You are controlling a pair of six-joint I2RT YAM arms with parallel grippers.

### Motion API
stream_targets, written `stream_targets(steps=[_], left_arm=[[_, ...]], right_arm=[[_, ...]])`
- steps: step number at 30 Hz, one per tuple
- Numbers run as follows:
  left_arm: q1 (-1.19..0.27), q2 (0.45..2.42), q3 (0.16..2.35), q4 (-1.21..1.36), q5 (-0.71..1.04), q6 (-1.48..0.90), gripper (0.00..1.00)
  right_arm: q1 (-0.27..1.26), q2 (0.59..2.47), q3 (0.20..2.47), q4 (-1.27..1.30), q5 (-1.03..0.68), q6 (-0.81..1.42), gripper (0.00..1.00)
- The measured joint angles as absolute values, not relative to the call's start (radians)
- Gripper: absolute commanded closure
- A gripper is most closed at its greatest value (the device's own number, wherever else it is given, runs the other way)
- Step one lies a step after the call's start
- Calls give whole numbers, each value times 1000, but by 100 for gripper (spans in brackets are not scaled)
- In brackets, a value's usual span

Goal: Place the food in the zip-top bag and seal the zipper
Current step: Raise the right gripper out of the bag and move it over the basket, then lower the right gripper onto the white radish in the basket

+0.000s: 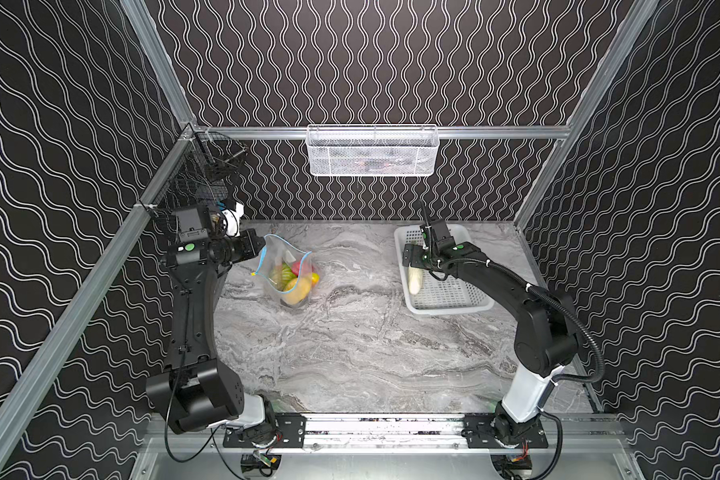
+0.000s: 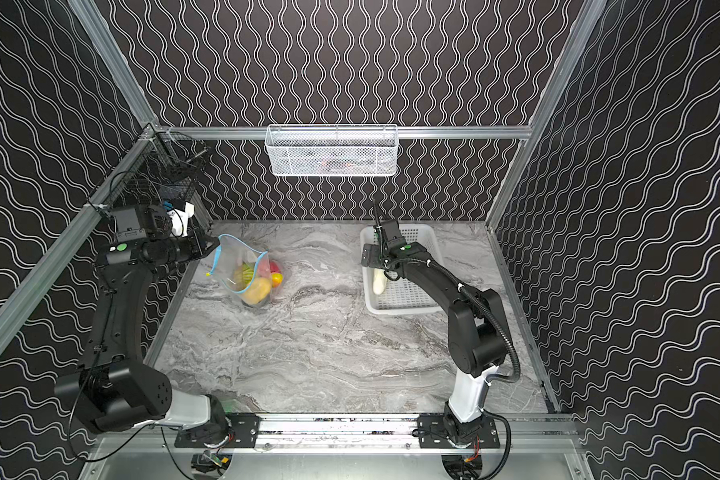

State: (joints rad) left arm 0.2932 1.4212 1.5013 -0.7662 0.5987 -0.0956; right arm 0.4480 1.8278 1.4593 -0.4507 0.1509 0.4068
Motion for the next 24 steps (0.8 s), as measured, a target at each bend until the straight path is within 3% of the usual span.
stream_targets(steps=[10, 24], left_arm=[[293, 1424, 1492, -727, 630, -118, 100], [293, 1470, 1492, -687, 648, -158, 100]], right_arm=[[442, 1943, 1522, -567, 190, 400, 15], [388, 2069, 1633, -675, 155, 381, 14]])
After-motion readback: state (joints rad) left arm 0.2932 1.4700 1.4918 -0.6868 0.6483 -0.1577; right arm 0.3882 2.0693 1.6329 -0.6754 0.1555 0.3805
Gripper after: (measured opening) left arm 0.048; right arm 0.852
